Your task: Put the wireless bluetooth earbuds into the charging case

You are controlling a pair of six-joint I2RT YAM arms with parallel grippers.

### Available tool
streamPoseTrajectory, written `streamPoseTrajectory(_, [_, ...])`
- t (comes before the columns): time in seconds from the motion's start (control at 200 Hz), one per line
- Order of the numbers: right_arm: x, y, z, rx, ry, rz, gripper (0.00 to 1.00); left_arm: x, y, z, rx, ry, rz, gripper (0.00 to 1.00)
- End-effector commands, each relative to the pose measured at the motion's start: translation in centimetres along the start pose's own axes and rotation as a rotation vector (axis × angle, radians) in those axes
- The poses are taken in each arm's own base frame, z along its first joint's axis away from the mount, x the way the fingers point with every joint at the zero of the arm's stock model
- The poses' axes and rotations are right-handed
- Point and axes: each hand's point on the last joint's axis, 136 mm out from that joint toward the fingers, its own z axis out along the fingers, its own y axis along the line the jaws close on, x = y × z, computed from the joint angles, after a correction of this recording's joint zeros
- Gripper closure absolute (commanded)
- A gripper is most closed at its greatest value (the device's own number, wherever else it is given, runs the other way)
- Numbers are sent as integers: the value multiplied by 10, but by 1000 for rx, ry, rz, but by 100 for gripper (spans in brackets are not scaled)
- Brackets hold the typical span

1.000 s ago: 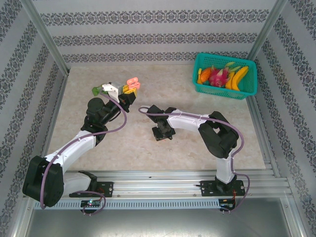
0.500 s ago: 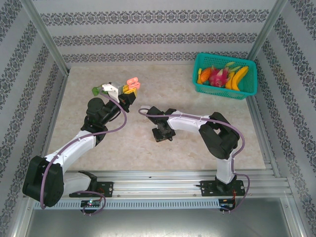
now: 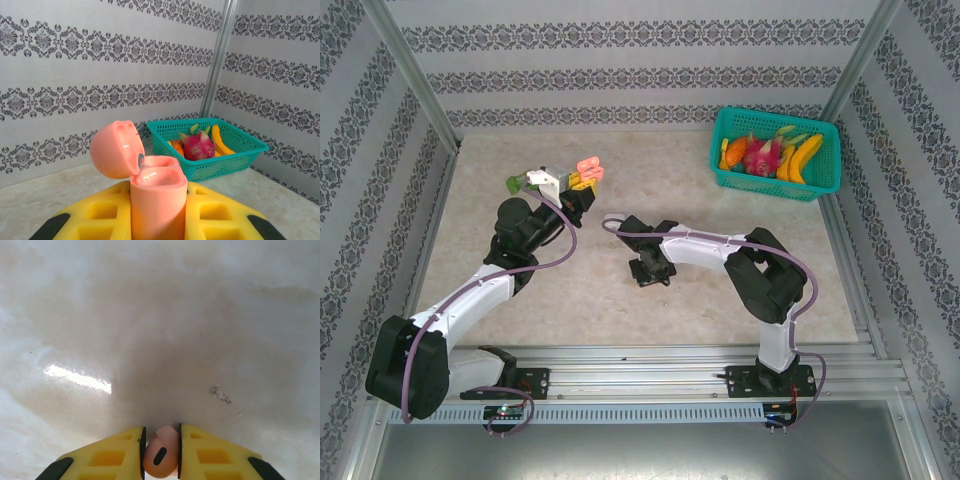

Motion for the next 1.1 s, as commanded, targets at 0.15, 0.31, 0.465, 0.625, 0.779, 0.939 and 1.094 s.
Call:
streamPoseTrajectory(0.15, [2, -4, -26, -23, -56, 57, 79, -24, -3, 4, 28, -56, 22, 100])
streamPoseTrajectory(0.31, [-4, -11, -34, -10, -81, 78, 79, -24, -3, 4, 30, -57, 21, 100])
streamPoseTrajectory(0.465, [-4, -31, -33, 96, -82, 107, 79, -24, -3, 3, 26, -55, 20, 100])
streamPoseTrajectory(0.625, [5, -70, -29, 272, -51, 207, 79, -21, -2, 4, 26, -51, 14, 100])
streamPoseTrajectory(0.779, [20, -89, -15, 321, -15, 323, 79, -20, -2, 5, 27, -52, 11, 100])
streamPoseTrajectory(0.939, [30, -89, -2, 287, 13, 431, 79, -19, -2, 7, 32, -54, 3, 100])
streamPoseTrajectory(1.094, [33, -80, 7, 229, 31, 519, 77, -20, -2, 9, 38, -58, -6, 100])
